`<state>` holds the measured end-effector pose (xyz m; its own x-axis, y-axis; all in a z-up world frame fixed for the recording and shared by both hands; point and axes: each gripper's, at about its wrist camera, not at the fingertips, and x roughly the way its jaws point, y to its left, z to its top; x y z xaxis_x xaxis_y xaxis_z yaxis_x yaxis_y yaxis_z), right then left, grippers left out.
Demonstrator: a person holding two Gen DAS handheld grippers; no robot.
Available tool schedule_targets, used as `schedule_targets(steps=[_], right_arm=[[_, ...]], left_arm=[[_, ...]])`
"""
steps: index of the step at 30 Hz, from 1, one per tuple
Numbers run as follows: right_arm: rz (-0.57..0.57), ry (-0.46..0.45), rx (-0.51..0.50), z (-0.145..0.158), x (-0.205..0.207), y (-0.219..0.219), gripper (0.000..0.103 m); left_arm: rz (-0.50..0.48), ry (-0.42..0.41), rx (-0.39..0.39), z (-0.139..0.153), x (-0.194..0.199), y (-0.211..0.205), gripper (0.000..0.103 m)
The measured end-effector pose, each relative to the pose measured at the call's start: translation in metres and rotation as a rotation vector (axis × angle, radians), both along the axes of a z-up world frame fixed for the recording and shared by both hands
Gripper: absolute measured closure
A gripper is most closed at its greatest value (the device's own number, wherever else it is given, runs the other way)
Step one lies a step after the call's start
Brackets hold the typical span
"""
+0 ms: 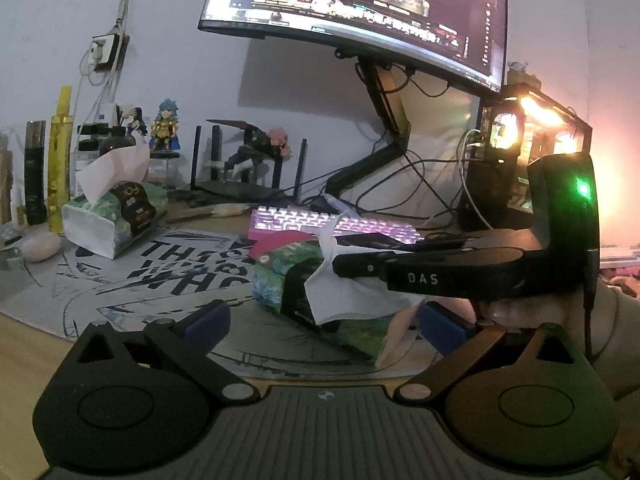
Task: Clean container
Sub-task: 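Pull a white tissue from the pack with the right gripper, then grasp the green floral tissue pack with the left gripper and lift it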
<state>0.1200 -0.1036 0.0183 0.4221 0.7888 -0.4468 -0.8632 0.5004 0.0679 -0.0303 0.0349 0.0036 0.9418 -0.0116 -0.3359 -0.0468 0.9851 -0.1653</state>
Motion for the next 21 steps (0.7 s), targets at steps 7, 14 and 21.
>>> schedule_targets(steps=[7, 14, 21], right_arm=[[-0.031, -0.008, 0.082, 0.014, 0.002, -0.021, 0.099], [-0.111, -0.017, 0.155, 0.03, 0.016, -0.054, 0.099], [-0.177, -0.03, 0.159, 0.032, 0.028, -0.083, 0.099]], left_arm=[[-0.003, -0.002, -0.014, 0.004, 0.01, -0.013, 0.0], [0.033, 0.05, -0.064, 0.006, 0.041, -0.032, 0.0], [0.108, 0.097, -0.073, 0.007, 0.069, -0.055, 0.0]])
